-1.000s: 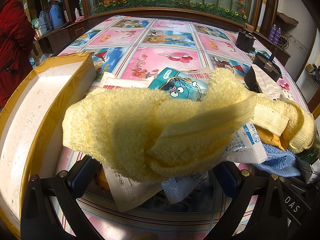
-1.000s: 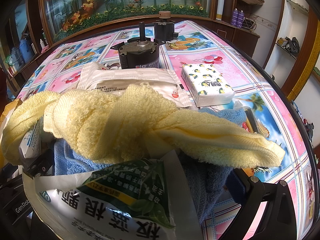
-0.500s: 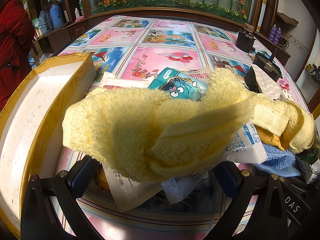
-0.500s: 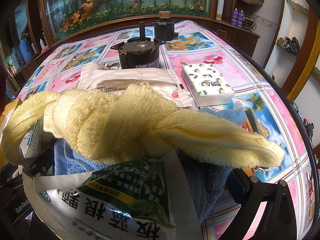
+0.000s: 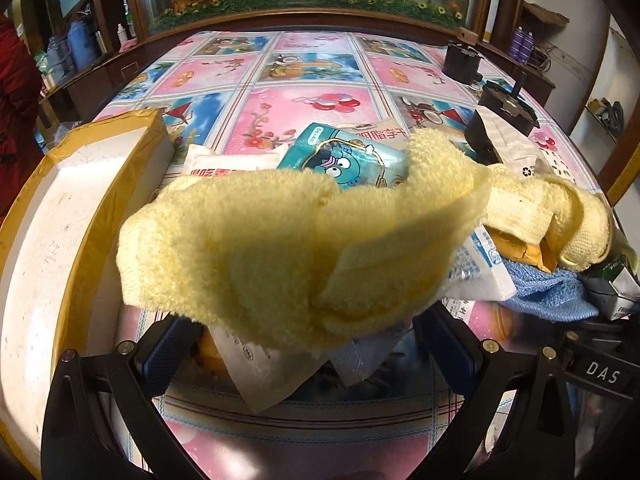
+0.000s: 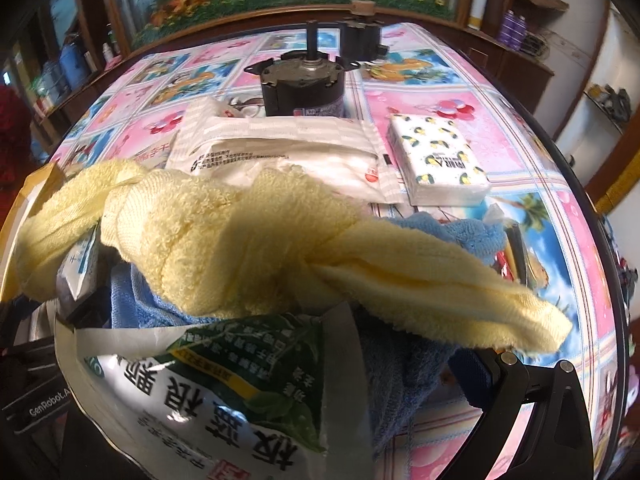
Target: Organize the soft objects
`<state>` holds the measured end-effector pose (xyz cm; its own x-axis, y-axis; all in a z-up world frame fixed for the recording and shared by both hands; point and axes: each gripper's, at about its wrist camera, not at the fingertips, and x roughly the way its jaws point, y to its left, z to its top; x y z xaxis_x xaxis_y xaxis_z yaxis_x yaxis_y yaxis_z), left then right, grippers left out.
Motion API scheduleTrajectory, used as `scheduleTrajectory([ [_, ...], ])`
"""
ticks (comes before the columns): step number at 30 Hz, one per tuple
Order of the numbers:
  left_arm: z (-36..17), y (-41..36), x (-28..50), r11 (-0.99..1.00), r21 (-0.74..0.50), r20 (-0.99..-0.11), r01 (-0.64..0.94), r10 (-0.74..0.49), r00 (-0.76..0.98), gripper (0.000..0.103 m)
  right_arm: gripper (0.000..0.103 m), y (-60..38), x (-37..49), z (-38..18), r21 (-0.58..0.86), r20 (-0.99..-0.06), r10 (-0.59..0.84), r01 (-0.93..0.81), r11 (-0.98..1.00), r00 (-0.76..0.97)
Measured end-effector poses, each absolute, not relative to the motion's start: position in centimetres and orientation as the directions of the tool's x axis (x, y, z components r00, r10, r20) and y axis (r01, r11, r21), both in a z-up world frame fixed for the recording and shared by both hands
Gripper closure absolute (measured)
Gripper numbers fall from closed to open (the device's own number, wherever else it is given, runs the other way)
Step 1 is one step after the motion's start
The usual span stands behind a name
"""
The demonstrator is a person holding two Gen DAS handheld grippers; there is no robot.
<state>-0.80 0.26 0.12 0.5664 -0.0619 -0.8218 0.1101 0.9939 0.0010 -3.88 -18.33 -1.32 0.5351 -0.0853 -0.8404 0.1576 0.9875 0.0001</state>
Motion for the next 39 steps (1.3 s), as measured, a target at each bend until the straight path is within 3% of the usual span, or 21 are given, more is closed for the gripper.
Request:
scheduleTrajectory([
  [15, 0.3, -0.2, -1.9, 0.996, 0.000, -0.851, 0.095, -0.050, 0.522, 0.000, 0.000, -18.5, -3.8, -1.4, -0.010, -0.834, -0.089, 0.147, 0.989, 0.545],
  [20, 0.2, -0.1, -2.4, 0.994, -0.012, -0.820, 0.105, -0.070, 0.568, 0.000, 0.000, -18.4, -3.8, -1.3, -0.013, -0.833, -0.072, 0.111, 0.994, 0.548],
  [28, 0.6, -1.3, -2.9, 0.991, 0.077, -0.806, 0.110, -0.003, 0.592, 0.000, 0.001, -18.1, -4.4, -0.7, -0.064, -0.832, -0.107, 0.099, 0.993, 0.545],
  [33, 2.2, 0.1, -3.7, 0.987, -0.068, -0.789, 0.149, -0.145, 0.597, 0.005, 0.001, -18.2, -6.7, 1.6, -0.076, -0.785, -0.107, 0.076, 0.994, 0.610],
  [39, 7.4, 2.7, -6.2, 0.975, -0.136, -0.681, 0.173, -0.219, 0.699, 0.005, 0.001, -19.4, -9.1, 4.5, -0.063, -0.717, -0.108, 0.091, 0.994, 0.688],
])
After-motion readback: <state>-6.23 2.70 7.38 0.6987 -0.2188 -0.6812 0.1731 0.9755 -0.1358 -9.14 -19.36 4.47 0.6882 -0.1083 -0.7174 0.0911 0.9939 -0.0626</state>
